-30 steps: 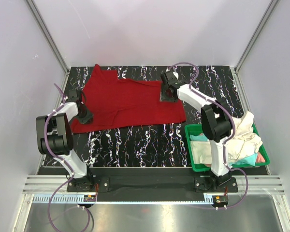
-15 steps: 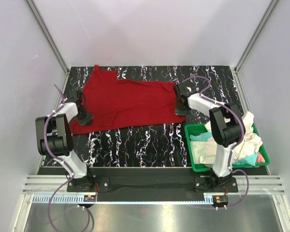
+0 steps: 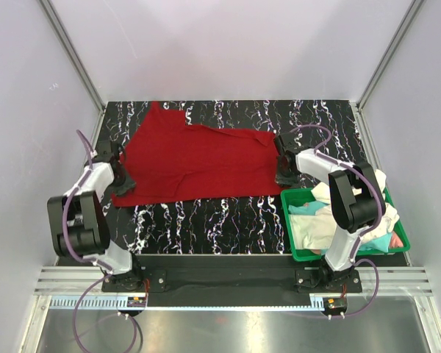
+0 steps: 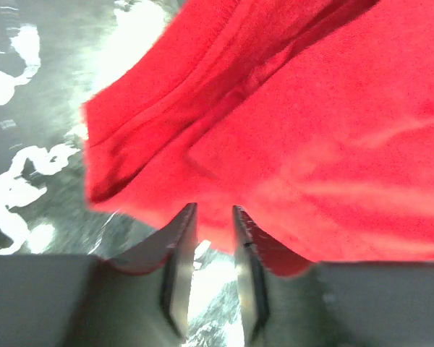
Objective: Fold and stack the t-shirts
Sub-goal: Fold the tshirt
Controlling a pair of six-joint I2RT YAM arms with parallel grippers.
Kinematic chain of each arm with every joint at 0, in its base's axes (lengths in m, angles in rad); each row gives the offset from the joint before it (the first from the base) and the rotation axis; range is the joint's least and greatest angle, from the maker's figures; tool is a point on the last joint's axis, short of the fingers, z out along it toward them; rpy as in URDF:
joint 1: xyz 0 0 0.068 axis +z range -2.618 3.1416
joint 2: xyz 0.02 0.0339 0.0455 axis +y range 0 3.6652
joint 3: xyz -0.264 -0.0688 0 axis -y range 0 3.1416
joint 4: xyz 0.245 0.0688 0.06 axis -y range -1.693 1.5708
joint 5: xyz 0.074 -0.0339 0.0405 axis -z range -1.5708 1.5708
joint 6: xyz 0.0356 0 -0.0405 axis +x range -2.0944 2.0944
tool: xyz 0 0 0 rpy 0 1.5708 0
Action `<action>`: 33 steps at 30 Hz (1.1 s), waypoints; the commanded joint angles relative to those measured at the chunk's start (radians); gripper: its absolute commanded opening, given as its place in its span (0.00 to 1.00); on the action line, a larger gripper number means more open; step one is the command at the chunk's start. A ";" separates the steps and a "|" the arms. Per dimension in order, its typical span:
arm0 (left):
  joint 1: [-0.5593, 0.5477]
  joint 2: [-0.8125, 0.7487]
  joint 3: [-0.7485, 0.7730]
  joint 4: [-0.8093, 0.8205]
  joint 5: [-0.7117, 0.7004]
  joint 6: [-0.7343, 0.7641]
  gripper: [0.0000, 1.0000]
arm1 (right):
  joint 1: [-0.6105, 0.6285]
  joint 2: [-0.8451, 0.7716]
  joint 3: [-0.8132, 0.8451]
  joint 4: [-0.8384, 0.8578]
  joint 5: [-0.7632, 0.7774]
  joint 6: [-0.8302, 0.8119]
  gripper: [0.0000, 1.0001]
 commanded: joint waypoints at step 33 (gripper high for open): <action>0.260 0.084 -0.094 0.024 0.062 -0.042 0.05 | -0.011 0.035 0.050 -0.053 -0.066 0.020 0.30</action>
